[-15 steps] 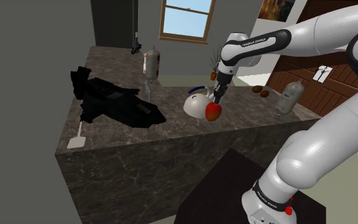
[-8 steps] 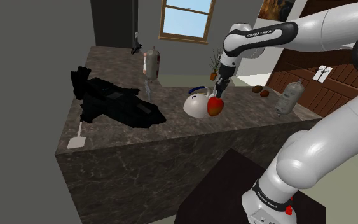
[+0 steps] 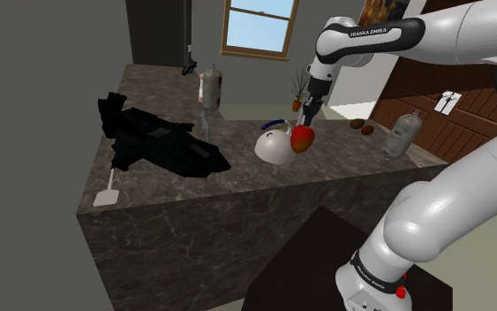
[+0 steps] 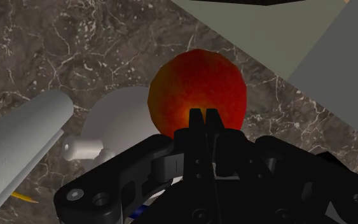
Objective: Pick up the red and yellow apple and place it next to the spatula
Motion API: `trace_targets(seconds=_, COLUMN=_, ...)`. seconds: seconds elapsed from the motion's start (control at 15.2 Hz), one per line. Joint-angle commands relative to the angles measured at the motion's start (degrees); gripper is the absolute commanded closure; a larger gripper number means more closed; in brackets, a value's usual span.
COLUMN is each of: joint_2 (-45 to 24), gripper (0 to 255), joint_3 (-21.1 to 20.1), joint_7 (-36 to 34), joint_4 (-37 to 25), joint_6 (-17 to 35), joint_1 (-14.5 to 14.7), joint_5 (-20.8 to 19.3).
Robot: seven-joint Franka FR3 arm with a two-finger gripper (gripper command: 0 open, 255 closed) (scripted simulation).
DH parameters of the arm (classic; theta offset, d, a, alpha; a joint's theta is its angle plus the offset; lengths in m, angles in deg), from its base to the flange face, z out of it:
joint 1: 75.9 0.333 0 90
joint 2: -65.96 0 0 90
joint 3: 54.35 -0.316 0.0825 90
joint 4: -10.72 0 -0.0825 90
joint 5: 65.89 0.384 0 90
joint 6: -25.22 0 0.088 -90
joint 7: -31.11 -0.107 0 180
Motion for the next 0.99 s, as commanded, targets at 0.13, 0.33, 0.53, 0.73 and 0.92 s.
trace_targets(seconds=0.13, joint_2=0.12, gripper=255, joint_3=-0.24, joint_7=-0.14, joint_4=-3.00, joint_6=-3.14, joint_1=0.12, joint_5=0.08)
trace_targets(seconds=0.33, joint_2=0.14, gripper=255, joint_3=-0.39, joint_7=-0.20, joint_4=-5.30, joint_6=-5.45, joint_1=0.19, joint_5=0.15)
trace_targets(seconds=0.53, joint_2=0.03, gripper=255, joint_3=-0.51, joint_7=-0.23, joint_4=-7.70, joint_6=-7.75, joint_1=0.27, joint_5=0.25)
trace_targets(seconds=0.73, joint_2=-0.19, gripper=255, joint_3=-0.60, joint_7=-0.23, joint_4=-10.22, joint_6=-10.06, joint_1=0.36, joint_5=0.37)
trace_targets(seconds=0.92, joint_2=-0.67, gripper=255, joint_3=-2.28, joint_7=-2.80, joint_4=-10.23, joint_6=-9.64, joint_1=1.42, joint_5=1.13)
